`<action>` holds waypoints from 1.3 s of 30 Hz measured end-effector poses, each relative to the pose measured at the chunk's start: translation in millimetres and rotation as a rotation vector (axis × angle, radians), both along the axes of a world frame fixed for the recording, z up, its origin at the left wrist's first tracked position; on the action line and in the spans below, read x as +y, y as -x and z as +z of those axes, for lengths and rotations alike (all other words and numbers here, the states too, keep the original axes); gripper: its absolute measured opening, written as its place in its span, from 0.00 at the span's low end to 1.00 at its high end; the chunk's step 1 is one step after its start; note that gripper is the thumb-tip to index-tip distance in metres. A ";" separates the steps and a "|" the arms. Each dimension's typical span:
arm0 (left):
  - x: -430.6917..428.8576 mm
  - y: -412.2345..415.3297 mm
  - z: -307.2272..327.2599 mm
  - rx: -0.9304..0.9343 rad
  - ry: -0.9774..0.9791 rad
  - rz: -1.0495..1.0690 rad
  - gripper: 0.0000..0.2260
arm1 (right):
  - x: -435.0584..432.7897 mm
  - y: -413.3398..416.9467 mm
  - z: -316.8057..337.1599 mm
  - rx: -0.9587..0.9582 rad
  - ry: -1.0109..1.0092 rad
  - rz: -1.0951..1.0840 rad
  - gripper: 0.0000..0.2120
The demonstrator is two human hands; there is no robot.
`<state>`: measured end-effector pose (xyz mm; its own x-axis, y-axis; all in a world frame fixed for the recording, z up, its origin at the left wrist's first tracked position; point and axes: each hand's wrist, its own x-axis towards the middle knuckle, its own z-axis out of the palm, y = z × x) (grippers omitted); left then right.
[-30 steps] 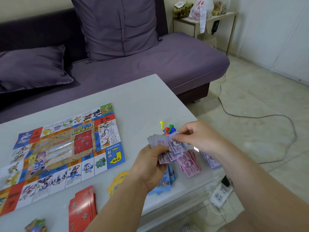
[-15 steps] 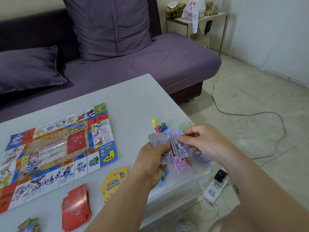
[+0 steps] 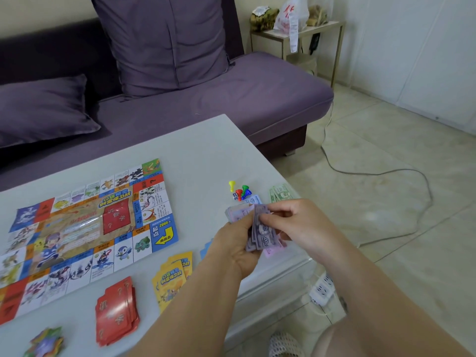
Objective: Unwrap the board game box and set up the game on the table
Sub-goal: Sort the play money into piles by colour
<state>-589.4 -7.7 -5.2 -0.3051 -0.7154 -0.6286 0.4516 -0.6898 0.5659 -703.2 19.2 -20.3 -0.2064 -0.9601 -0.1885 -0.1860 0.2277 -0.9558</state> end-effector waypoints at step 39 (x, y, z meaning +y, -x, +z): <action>6.1 -13.4 -15.3 0.014 0.165 0.223 0.05 | 1.2 63.7 -11.9 0.470 -0.053 -0.074 0.14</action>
